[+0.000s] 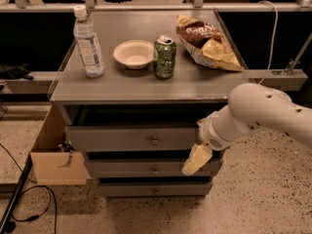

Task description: Open top drawer

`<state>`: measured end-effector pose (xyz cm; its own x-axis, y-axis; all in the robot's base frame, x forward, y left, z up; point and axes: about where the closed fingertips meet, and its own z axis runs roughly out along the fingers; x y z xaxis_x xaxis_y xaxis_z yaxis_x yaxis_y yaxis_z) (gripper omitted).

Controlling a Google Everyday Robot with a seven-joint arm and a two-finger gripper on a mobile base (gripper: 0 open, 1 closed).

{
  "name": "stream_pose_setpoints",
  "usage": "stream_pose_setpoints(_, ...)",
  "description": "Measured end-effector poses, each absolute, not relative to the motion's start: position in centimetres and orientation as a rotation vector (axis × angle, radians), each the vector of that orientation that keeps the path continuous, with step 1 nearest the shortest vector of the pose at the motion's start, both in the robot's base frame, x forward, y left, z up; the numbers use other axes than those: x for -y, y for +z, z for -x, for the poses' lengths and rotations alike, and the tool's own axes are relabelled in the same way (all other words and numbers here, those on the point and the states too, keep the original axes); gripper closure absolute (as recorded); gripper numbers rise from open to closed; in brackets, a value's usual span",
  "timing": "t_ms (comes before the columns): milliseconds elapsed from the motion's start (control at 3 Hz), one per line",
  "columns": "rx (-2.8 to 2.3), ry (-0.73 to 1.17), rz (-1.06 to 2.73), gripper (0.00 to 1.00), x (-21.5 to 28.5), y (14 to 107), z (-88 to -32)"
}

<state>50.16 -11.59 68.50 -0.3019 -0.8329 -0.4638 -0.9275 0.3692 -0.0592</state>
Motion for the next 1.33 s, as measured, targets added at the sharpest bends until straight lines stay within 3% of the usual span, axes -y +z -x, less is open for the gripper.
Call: stream_pose_setpoints(1333, -2.158, 0.268, 1.6, 0.0, 11.4, 66.7, -54.5)
